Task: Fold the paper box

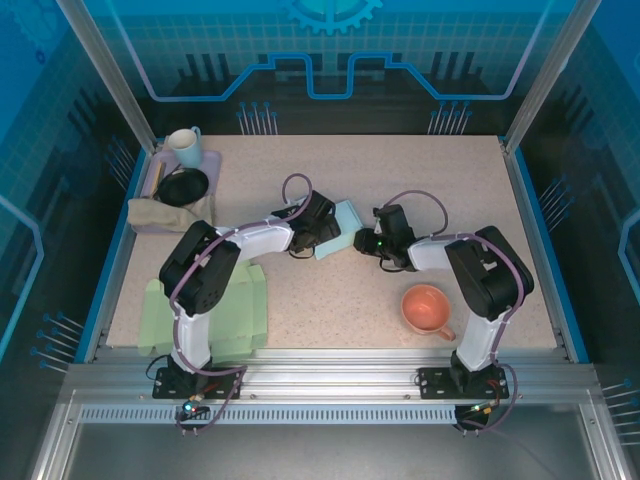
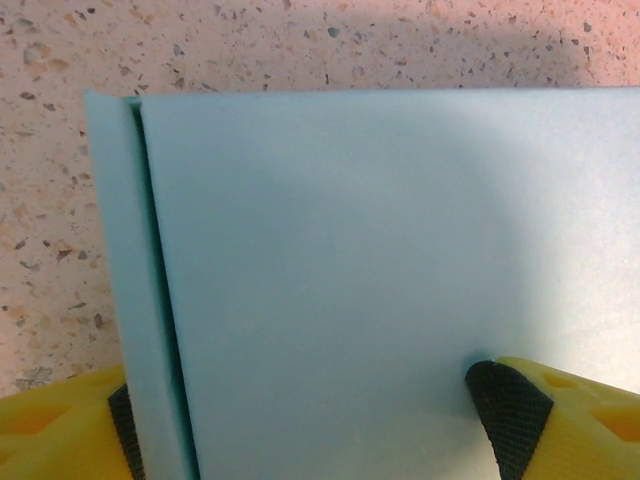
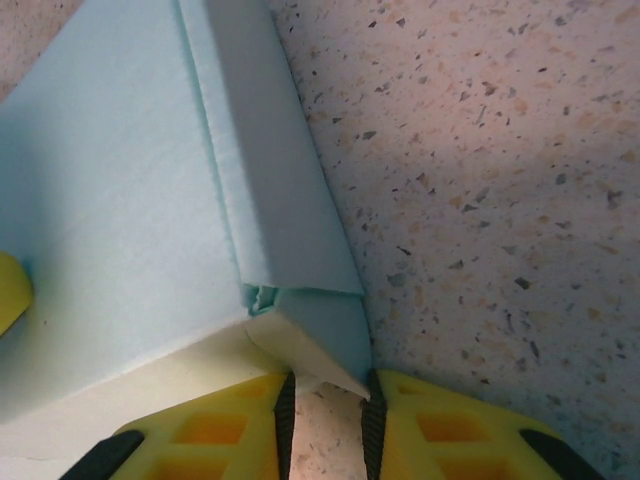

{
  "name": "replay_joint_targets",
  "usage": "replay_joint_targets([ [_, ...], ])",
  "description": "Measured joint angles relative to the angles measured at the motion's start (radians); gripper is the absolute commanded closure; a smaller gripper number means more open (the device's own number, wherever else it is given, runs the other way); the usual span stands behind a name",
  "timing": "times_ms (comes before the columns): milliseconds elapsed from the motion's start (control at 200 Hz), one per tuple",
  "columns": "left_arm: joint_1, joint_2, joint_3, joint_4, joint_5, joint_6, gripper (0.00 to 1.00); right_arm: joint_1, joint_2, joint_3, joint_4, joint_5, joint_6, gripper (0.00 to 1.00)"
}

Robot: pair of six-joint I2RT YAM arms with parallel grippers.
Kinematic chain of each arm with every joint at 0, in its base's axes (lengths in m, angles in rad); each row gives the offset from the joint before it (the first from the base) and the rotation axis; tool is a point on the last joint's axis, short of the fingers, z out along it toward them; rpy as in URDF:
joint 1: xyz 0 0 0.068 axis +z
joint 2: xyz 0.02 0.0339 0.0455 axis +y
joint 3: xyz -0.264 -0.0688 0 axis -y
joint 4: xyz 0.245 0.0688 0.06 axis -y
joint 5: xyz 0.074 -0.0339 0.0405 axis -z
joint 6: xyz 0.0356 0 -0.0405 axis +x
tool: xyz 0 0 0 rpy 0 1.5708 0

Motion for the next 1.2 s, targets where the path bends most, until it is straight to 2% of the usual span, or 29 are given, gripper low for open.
replay_joint_targets([
  [220, -0.003, -0.005, 0.002, -0.013, -0.001, -0.007, 0.16, -0.003, 0.004, 0.031, -0.048, -0.011, 0.042, 0.67],
  [380, -0.032, -0.037, 0.002, -0.087, 0.005, -0.004, 0.13, -0.012, 0.003, 0.033, -0.056, -0.021, 0.042, 0.67],
  [595, -0.119, -0.051, -0.003, -0.167, 0.126, 0.035, 0.11, -0.035, 0.008, 0.036, -0.054, -0.099, 0.038, 0.68],
  [795, -0.114, -0.097, -0.002, -0.219, 0.138, 0.056, 0.09, -0.067, 0.002, 0.036, -0.080, -0.138, 0.021, 0.68],
  [880, -0.109, -0.128, -0.001, -0.235, 0.137, 0.072, 0.09, -0.080, -0.006, 0.036, -0.106, -0.145, 0.006, 0.72],
  [1055, -0.076, -0.200, -0.001, -0.224, 0.140, 0.154, 0.10, -0.121, -0.014, 0.040, -0.150, -0.166, -0.019, 1.00],
  [1200, 0.032, -0.220, -0.001, -0.116, 0.191, 0.267, 0.11, -0.143, -0.013, 0.084, -0.187, -0.191, -0.029, 1.00],
])
